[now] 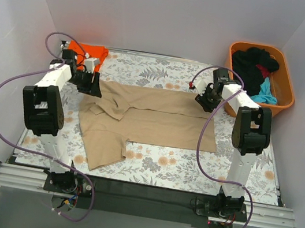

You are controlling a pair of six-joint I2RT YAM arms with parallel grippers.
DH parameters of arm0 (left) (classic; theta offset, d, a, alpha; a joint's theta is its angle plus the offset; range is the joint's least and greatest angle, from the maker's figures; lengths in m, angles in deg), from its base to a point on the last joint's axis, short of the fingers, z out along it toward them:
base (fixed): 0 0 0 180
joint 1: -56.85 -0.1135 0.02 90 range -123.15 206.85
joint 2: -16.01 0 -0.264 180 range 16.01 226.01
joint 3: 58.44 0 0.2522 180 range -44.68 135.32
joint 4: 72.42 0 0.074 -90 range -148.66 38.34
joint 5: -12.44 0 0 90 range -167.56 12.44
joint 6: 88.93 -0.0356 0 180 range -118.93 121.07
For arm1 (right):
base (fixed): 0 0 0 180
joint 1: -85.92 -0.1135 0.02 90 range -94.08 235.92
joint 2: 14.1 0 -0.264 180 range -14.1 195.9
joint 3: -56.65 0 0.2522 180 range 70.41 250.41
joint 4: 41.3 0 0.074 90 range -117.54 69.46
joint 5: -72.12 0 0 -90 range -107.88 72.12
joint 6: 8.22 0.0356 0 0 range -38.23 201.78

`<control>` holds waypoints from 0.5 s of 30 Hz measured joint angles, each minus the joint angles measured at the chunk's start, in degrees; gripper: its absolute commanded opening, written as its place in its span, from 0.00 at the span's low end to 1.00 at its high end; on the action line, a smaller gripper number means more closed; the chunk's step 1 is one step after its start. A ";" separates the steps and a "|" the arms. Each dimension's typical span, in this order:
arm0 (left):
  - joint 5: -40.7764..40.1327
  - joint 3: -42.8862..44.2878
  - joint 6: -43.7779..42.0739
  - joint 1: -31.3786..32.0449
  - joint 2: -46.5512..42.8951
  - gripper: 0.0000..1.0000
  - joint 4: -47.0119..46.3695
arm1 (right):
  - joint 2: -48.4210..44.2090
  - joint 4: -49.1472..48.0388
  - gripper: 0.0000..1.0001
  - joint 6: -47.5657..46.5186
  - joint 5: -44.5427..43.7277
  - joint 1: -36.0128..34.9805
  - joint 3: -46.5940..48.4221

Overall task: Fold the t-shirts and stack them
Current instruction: Fold the tshirt

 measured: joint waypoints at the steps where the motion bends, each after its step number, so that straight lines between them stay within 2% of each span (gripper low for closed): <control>1: -0.98 -0.20 1.16 -1.36 0.00 0.42 -1.09 | 0.00 0.02 0.42 0.17 0.13 -0.11 0.02; 6: -4.94 -0.44 7.48 -4.09 1.68 0.42 -6.10 | 0.00 0.39 0.42 1.62 0.98 -0.33 0.02; 15: -6.40 4.48 15.41 -4.39 13.07 0.43 -12.83 | 0.00 1.40 0.39 2.78 1.51 -0.96 0.00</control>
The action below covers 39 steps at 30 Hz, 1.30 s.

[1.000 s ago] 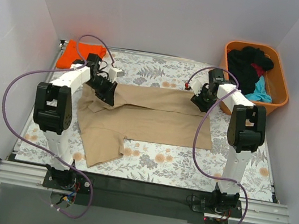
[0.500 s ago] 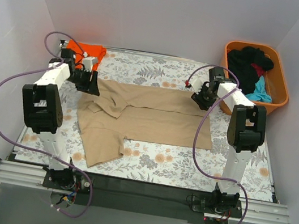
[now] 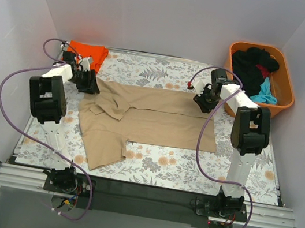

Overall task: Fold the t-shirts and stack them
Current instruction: Fold the tshirt

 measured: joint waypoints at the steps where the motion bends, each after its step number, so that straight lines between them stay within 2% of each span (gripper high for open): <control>1: 0.42 0.57 0.42 -0.02 0.52 0.43 -0.15 | 0.00 0.02 0.39 0.00 0.00 0.00 0.00; 6: 0.90 2.12 2.21 -0.11 1.07 0.39 -1.51 | 0.07 0.04 0.39 0.07 -0.28 -0.24 0.00; 9: 1.05 2.23 2.62 -0.11 1.09 0.32 -2.36 | 0.46 0.04 0.39 0.20 -0.55 -0.48 0.00; 11: 1.07 2.23 2.86 -0.11 1.18 0.24 -2.64 | 0.90 0.04 0.39 0.28 -0.74 -0.61 0.00; 12: 1.11 2.23 2.91 -0.11 1.27 0.03 -2.80 | 1.14 0.04 0.39 0.35 -0.83 -0.70 0.00; 13: 1.14 2.23 2.80 -0.11 1.33 0.00 -2.89 | 1.79 0.07 0.39 0.46 -1.20 -0.85 0.00; 18: 0.24 2.21 2.84 -0.70 1.40 0.00 -2.12 | 1.92 0.07 0.39 0.66 -1.97 -1.01 0.07; 27: -0.68 2.25 0.70 -5.62 1.38 0.00 1.07 | 1.92 0.04 0.38 0.63 -2.75 -1.20 0.07; 30: -0.68 4.17 0.48 -5.75 1.84 0.13 2.32 | 1.95 0.04 0.38 0.61 -2.89 -1.25 0.07; 31: -0.79 5.22 0.35 -5.68 2.08 0.23 2.38 | 1.92 0.04 0.38 0.63 -2.89 -1.27 0.07; 34: -1.40 7.93 -0.42 -5.42 2.71 0.43 2.23 | 1.92 0.07 0.38 0.68 -2.80 -1.29 0.09; 39: -1.46 8.17 -0.94 -5.57 2.10 0.46 3.52 | 0.68 1.49 0.39 1.07 -1.46 -1.51 -0.13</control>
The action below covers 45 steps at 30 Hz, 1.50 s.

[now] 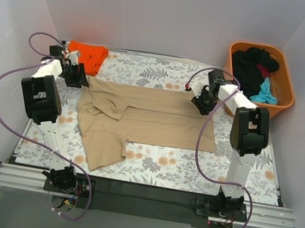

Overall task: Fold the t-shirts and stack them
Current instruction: Fold the tshirt

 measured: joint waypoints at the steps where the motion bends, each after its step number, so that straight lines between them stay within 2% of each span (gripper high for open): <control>1: 0.00 -0.79 -0.22 0.00 -0.70 0.46 0.09 | -0.72 0.24 0.39 0.04 0.22 -0.02 -0.33; 8: -0.11 -8.68 -1.86 3.56 -8.87 0.43 1.38 | -9.03 1.29 0.39 0.46 0.98 -0.46 -7.10; 15: -1.53 -14.38 -3.04 8.13 -8.31 0.42 1.81 | -9.44 1.84 0.37 0.57 -0.07 -0.81 -15.39; 19: -2.64 -12.85 -3.28 9.53 -6.27 0.41 1.79 | -10.95 0.76 0.36 0.26 -0.48 -1.05 -17.99; 24: -3.28 -3.98 -3.30 10.84 -0.61 0.40 3.39 | -14.29 0.07 0.36 0.15 -1.09 -1.95 -22.51; 31: -3.28 -2.23 -5.25 10.23 -0.92 0.41 5.20 | -14.75 2.01 0.36 0.17 -0.50 -2.54 -22.84; 39: -5.11 -3.72 -7.67 4.59 -5.99 0.39 6.99 | -14.69 6.14 0.35 0.92 1.53 -2.71 -18.99; 45: -0.07 -7.34 -12.92 2.25 -8.96 0.43 8.83 | -14.60 6.88 0.35 1.77 2.51 -2.71 -13.68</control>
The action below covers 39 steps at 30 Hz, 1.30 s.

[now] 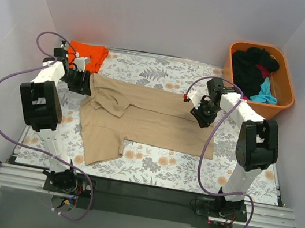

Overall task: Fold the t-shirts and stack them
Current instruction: Fold the tshirt

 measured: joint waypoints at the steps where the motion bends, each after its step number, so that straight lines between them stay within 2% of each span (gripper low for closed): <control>1: 1.03 -0.68 -1.25 0.46 -0.98 0.44 0.59 | 0.02 0.24 0.35 0.20 0.28 0.00 0.37; 5: 5.62 -1.14 -6.49 3.78 -3.50 0.45 2.60 | 0.81 1.42 0.35 1.22 1.60 -0.02 2.01; 8: 7.08 -3.10 -9.94 7.30 -5.29 0.41 2.40 | 1.73 2.19 0.35 1.66 2.16 -0.02 3.21; 11: 6.62 -6.12 -12.44 12.11 -6.51 0.35 2.56 | 2.14 2.51 0.35 1.92 2.56 -0.02 3.98; 16: 3.82 -7.69 -12.94 20.90 -6.12 0.35 2.12 | 2.80 3.02 0.35 2.47 2.86 -0.02 4.81; 19: 1.97 -7.69 -12.02 23.52 -5.84 0.37 1.22 | 2.99 3.37 0.35 2.60 2.86 0.00 4.81; 23: -1.22 -8.87 -10.82 25.14 -5.14 0.41 -0.09 | 3.23 3.54 0.35 2.71 2.82 -0.02 4.81; 33: -6.14 -10.47 -9.35 27.74 -2.97 0.39 -1.29 | 4.37 3.58 0.35 2.71 2.80 0.00 4.81; 36: -6.82 -10.47 -8.85 28.11 -2.12 0.35 -1.90 | 4.61 3.58 0.35 2.71 2.80 0.00 4.81; 39: -7.41 -10.47 -8.50 28.30 -2.10 0.26 -2.32 | 4.63 3.58 0.34 2.71 2.78 0.00 4.81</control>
